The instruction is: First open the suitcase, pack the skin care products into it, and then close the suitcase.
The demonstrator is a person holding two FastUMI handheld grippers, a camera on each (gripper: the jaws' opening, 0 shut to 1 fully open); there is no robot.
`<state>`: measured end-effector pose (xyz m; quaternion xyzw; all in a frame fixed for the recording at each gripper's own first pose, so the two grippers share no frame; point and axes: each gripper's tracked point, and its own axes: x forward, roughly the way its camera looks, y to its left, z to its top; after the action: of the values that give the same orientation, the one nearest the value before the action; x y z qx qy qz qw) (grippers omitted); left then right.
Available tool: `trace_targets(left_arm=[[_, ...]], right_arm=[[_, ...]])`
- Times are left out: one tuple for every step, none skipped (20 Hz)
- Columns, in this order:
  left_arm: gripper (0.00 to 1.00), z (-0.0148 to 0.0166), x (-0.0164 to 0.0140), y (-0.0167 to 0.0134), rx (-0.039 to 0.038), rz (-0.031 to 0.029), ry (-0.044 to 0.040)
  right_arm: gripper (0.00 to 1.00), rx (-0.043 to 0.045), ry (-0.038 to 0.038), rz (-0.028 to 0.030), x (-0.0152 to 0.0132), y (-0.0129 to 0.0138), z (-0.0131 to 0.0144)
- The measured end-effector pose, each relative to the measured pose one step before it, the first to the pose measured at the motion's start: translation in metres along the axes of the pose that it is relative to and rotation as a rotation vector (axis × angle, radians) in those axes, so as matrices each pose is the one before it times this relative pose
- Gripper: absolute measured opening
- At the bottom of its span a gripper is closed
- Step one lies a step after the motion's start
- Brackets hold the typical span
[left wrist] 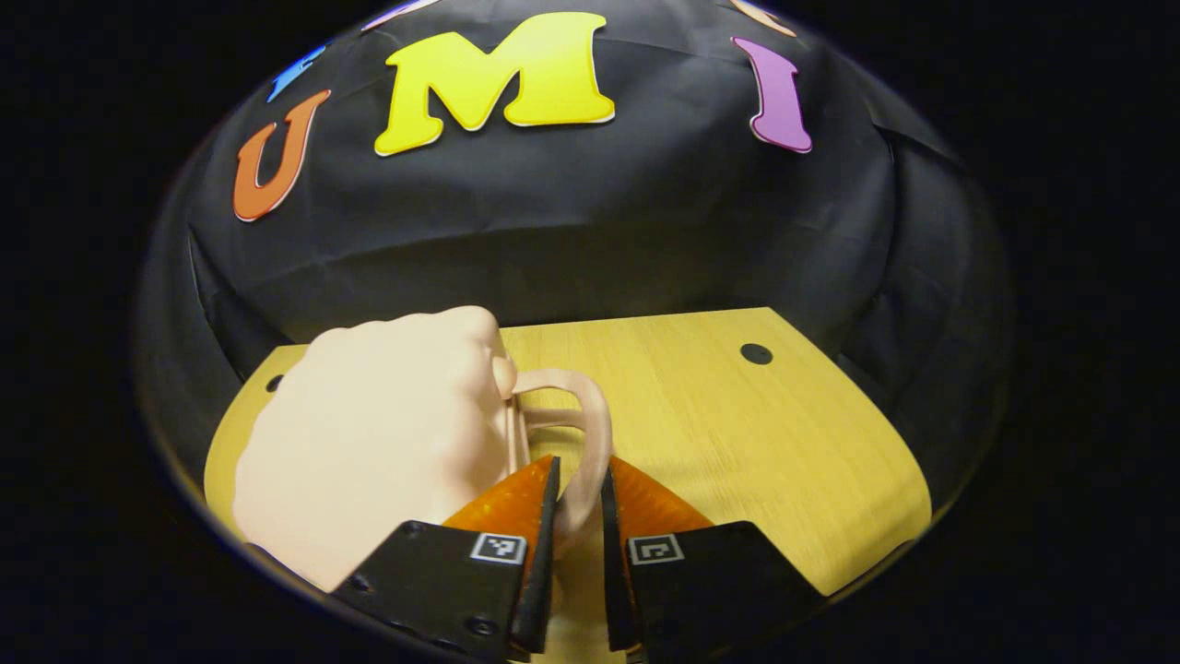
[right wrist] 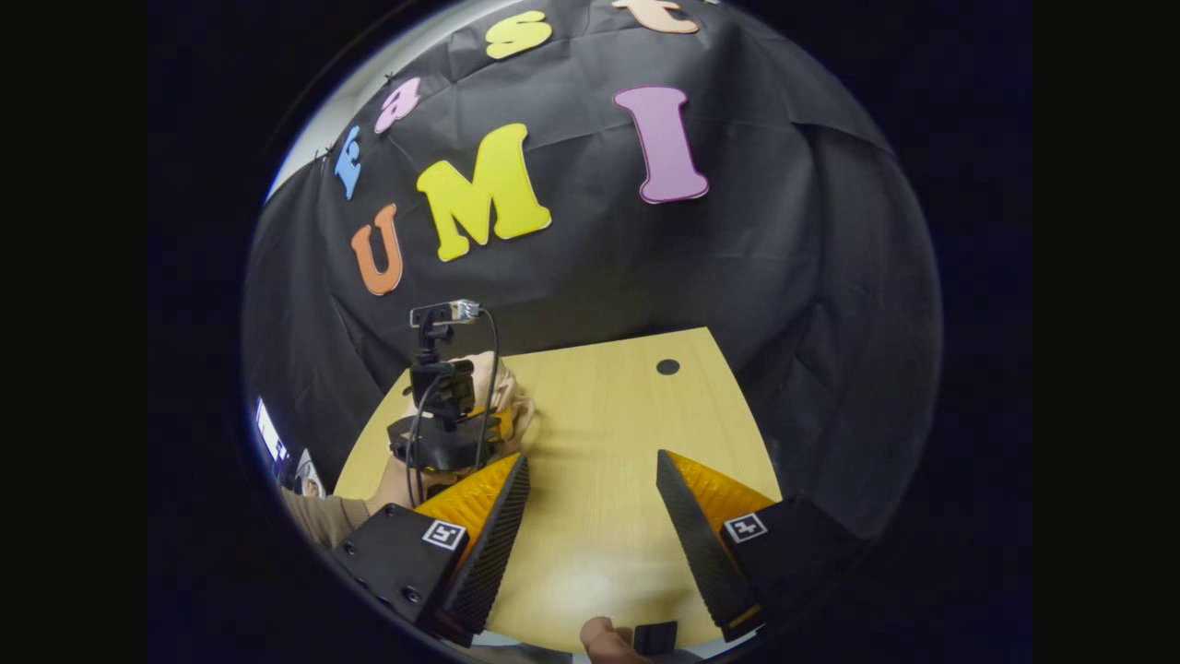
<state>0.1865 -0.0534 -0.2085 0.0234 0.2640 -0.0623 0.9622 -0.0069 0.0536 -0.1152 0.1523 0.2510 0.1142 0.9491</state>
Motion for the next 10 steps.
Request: trace_targets(left_arm=[[0.32, 0.00059, -0.00353, -0.00908, -0.04361, -0.04407, 0.00572], [0.56, 0.01314, -0.01723, -0.00059, -0.02688, 0.00839, -0.02025], [0.7, 0.01838, -0.01594, 0.00916, -0.00338, 0.02935, -0.04339], [0.74, 0.01522, -0.01463, 0.00508, -0.00452, 0.03023, -0.03349], [0.73, 0.01634, -0.01703, 0.00516, -0.00495, 0.0214, -0.03315], [0.92, 0.02836, -0.02891, 0.00995, -0.00019, 0.04459, -0.06905], [0.98, 0.02149, -0.01944, 0.00903, 0.00595, 0.02976, -0.04847], [0.99, 0.03038, -0.02287, 0.01515, 0.00454, 0.0449, -0.07758], [0.99, 0.02551, -0.01951, 0.0127, -0.01233, 0.0113, -0.05934], [0.99, 0.01143, -0.01113, 0.00309, -0.00932, 0.00488, -0.02659]], right_arm=[[0.83, -0.00387, -0.00718, 0.00189, 0.00129, -0.00127, 0.00235], [0.82, -0.00939, -0.01585, 0.00586, -0.00134, 0.00033, 0.00609], [0.83, -0.02171, -0.02755, 0.00381, 0.00002, 0.00025, 0.01181], [0.79, -0.01328, -0.01761, 0.00064, 0.00053, 0.00037, 0.00661], [0.83, -0.01034, -0.01183, 0.00581, 0.00127, 0.0015, 0.00662], [0.79, -0.01297, -0.01213, 0.01056, 0.00266, 0.00455, 0.00785], [0.82, -0.00137, -0.01153, 0.01434, 0.0007, 0.00613, 0.00618], [0.83, -0.00814, -0.01983, 0.01411, 0.00318, 0.00929, 0.00808], [0.79, -0.02275, -0.02441, -0.01065, 0.00409, 0.00975, 0.00874], [0.83, 0.00172, -0.01783, -0.00626, -0.00157, 0.00676, 0.00639]])
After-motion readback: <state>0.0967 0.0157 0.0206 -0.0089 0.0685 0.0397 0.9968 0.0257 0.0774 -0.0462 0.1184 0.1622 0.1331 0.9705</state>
